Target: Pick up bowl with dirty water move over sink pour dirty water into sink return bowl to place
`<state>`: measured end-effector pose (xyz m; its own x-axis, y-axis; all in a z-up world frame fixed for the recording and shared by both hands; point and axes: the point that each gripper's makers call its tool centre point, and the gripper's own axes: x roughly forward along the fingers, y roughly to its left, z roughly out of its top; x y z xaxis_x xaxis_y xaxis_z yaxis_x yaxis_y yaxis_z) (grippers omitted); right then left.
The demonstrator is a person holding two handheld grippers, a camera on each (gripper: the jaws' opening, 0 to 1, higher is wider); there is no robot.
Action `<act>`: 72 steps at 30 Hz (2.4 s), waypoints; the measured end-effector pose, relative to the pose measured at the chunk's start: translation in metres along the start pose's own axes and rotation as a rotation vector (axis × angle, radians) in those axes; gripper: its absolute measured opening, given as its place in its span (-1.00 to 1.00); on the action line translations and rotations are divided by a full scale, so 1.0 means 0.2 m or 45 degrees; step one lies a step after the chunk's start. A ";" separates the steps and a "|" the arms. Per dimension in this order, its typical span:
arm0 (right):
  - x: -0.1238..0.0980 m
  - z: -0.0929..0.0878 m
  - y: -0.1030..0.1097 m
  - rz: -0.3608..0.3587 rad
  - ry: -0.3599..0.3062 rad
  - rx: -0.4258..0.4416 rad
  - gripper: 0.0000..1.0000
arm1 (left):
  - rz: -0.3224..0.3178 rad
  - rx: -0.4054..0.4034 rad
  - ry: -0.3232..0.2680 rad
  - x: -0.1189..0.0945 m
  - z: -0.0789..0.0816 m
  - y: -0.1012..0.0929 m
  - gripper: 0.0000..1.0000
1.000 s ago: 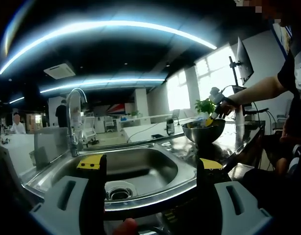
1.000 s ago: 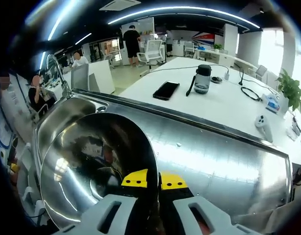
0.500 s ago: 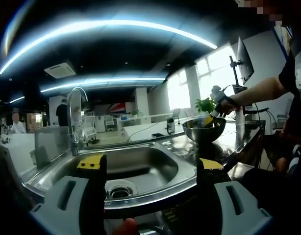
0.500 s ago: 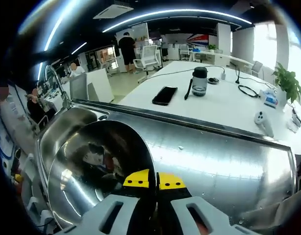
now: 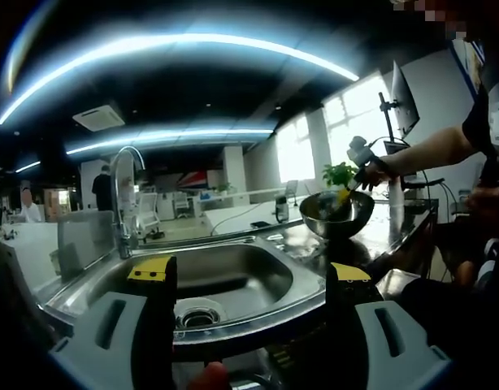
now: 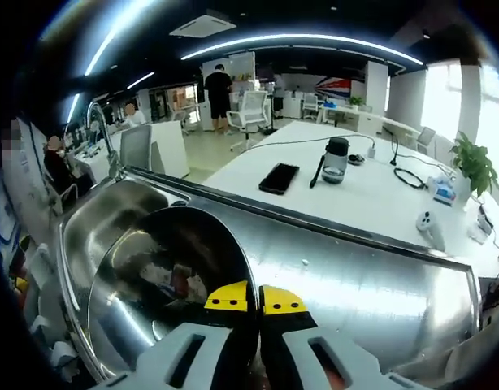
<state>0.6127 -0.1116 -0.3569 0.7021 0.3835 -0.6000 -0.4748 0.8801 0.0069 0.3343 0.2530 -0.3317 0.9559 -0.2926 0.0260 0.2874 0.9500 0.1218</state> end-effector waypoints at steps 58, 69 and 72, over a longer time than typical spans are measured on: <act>-0.05 0.31 0.26 0.072 -0.215 -0.026 -1.00 | -0.037 0.060 -0.006 -0.02 0.01 -0.02 0.47; -0.03 0.38 0.35 0.095 -0.222 -0.033 -1.00 | -0.021 0.064 -0.019 -0.04 0.02 0.01 0.47; -0.03 0.39 0.37 0.106 -0.225 -0.029 -1.00 | -0.008 0.053 -0.018 -0.04 0.02 0.02 0.47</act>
<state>0.6145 -0.0265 -0.2894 0.7411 0.5000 -0.4481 -0.5459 0.8372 0.0313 0.3280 0.2593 -0.3283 0.9531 -0.3001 0.0390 0.2902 0.9429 0.1633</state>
